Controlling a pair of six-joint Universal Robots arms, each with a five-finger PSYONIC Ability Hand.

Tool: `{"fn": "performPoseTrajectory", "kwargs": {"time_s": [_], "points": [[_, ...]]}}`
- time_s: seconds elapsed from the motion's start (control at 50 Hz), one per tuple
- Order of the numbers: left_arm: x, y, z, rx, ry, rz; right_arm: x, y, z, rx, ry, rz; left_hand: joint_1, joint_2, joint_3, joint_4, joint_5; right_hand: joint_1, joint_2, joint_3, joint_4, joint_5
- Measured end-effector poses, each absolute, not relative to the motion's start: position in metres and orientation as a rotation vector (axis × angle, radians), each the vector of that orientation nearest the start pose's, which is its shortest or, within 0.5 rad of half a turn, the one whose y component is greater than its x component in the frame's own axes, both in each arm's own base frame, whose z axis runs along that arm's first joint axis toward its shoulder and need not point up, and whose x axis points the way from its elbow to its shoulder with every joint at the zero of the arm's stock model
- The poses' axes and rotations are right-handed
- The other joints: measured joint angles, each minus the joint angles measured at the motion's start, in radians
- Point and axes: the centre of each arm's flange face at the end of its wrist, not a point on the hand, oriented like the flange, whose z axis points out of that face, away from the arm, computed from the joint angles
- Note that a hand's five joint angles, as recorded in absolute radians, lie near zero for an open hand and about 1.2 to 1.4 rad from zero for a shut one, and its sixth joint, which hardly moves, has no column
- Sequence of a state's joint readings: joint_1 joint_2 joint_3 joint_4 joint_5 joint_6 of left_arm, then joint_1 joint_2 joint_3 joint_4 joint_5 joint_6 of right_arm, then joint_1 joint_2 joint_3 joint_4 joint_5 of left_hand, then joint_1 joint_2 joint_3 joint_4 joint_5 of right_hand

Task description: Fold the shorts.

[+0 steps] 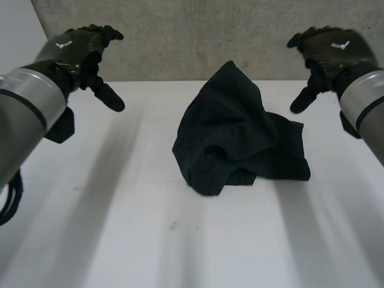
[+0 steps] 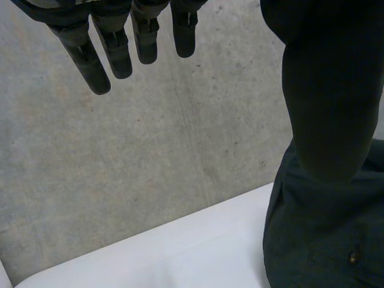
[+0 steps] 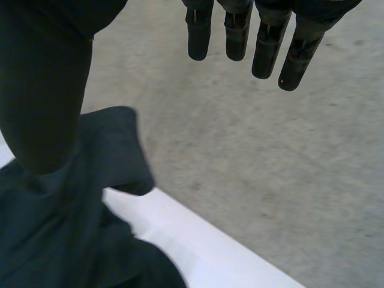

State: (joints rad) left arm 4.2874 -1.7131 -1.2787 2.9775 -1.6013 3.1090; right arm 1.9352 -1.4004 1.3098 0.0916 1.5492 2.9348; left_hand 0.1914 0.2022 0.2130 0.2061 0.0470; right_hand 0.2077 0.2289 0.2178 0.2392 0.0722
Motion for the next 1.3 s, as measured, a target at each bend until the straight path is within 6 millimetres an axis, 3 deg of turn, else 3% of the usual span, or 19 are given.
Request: {"fn": "performPoseTrajectory", "kwargs": {"time_s": [0.08, 0.2, 0.22, 0.26, 0.44, 0.66, 0.72, 0.76, 0.8, 0.82, 0.9, 1.04, 1.14, 1.16, 1.18, 1.2, 1.26, 1.28, 1.3], "points": [[-0.266, -0.273, 0.320, 0.446, 2.429, -2.407, 0.253, -0.268, 0.308, -0.739, 2.037, -2.023, 0.000, 0.000, 0.000, 0.000, 0.000, 0.000, 0.000, 0.000, 0.000, 0.000], [-0.298, -0.322, 0.270, 0.505, 2.438, -2.455, 0.253, -0.256, 0.271, -0.875, 2.079, -1.856, 0.004, 0.001, 0.000, 0.001, 0.000, 0.000, 0.000, 0.000, 0.000, 0.000], [-0.298, -0.322, 0.270, 0.505, 2.438, -2.455, 0.253, -0.256, 0.271, -0.875, 2.079, -1.856, 0.004, 0.001, 0.000, 0.001, 0.000, 0.000, 0.000, 0.000, 0.000, 0.000], [-0.313, -0.343, 0.242, 0.553, 2.468, -2.459, 0.245, -0.253, 0.254, -0.893, 2.132, -1.795, 0.004, 0.002, 0.000, 0.001, 0.000, 0.000, 0.000, 0.000, 0.000, 0.000], [-0.348, -0.387, 0.164, 0.752, 2.562, -2.458, 0.224, -0.240, 0.216, -0.876, 2.271, -1.669, 0.004, 0.002, 0.002, 0.002, 0.000, 0.000, 0.000, 0.000, 0.000, 0.000], [-0.377, -0.395, 0.118, 0.953, 2.580, -2.511, 0.210, -0.230, 0.198, -0.832, 2.301, -1.688, 0.170, 0.149, 0.131, 0.143, 0.129, 0.000, 0.000, 0.000, 0.000, 0.000], [-0.381, -0.391, 0.113, 0.985, 2.595, -2.502, 0.209, -0.230, 0.198, -0.831, 2.294, -1.701, 0.362, 0.322, 0.309, 0.320, 0.304, 0.000, 0.000, 0.000, 0.000, 0.000], [-0.384, -0.388, 0.111, 1.001, 2.612, -2.488, 0.209, -0.229, 0.200, -0.830, 2.286, -1.714, 0.733, 0.703, 0.686, 0.677, 0.652, 0.000, 0.000, 0.000, 0.000, 0.000], [-0.384, -0.387, 0.110, 0.990, 2.624, -2.472, 0.210, -0.229, 0.201, -0.831, 2.278, -1.725, 0.909, 0.883, 0.863, 0.867, 0.842, 0.000, 0.000, 0.000, 0.000, 0.000], [-0.382, -0.387, 0.110, 0.972, 2.628, -2.463, 0.210, -0.229, 0.202, -0.831, 2.276, -1.728, 0.945, 0.968, 0.942, 0.961, 0.926, 0.000, 0.000, 0.000, 0.000, 0.000], [-0.376, -0.390, 0.116, 0.889, 2.618, -2.447, 0.210, -0.229, 0.204, -0.832, 2.268, -1.738, 0.945, 0.990, 0.959, 0.988, 0.931, 0.000, 0.000, 0.000, 0.000, 0.000], [-0.324, -0.410, 0.177, 0.503, 2.424, -2.447, 0.210, -0.226, 0.205, -0.833, 2.265, -1.739, 0.945, 0.990, 0.973, 0.997, 0.931, 0.000, 0.000, 0.000, 0.000, 0.000], [-0.283, -0.406, 0.248, 0.331, 2.215, -2.528, 0.209, -0.225, 0.205, -0.834, 2.267, -1.735, 0.945, 0.991, 0.973, 0.997, 0.931, 0.000, 0.000, 0.000, 0.000, 0.000], [-0.283, -0.406, 0.248, 0.331, 2.215, -2.528, 0.209, -0.225, 0.205, -0.834, 2.267, -1.735, 0.945, 0.991, 0.973, 0.997, 0.931, 0.000, 0.000, 0.000, 0.000, 0.000], [-0.270, -0.399, 0.283, 0.289, 2.105, -2.606, 0.209, -0.224, 0.204, -0.834, 2.267, -1.734, 0.945, 0.993, 0.973, 0.997, 0.931, 0.000, 0.000, 0.000, 0.000, 0.000], [-0.265, -0.395, 0.298, 0.274, 2.052, -2.645, 0.209, -0.224, 0.204, -0.835, 2.267, -1.733, 0.945, 0.993, 0.973, 0.997, 0.931, 0.000, 0.000, 0.000, 0.000, 0.000], [-0.260, -0.390, 0.316, 0.260, 1.988, -2.694, 0.209, -0.224, 0.204, -0.835, 2.267, -1.732, 0.945, 0.993, 0.974, 0.997, 0.931, 0.000, 0.000, 0.000, 0.000, 0.000], [-0.253, -0.377, 0.354, 0.250, 1.845, -2.809, 0.210, -0.223, 0.204, -0.836, 2.267, -1.731, 0.945, 0.993, 0.974, 0.997, 0.931, 0.000, 0.000, 0.000, 0.000, 0.000], [-0.253, -0.374, 0.360, 0.252, 1.819, -2.830, 0.210, -0.223, 0.204, -0.838, 2.267, -1.729, 0.945, 0.993, 0.974, 0.997, 0.931, 0.000, 0.000, 0.000, 0.000, 0.000]]}}
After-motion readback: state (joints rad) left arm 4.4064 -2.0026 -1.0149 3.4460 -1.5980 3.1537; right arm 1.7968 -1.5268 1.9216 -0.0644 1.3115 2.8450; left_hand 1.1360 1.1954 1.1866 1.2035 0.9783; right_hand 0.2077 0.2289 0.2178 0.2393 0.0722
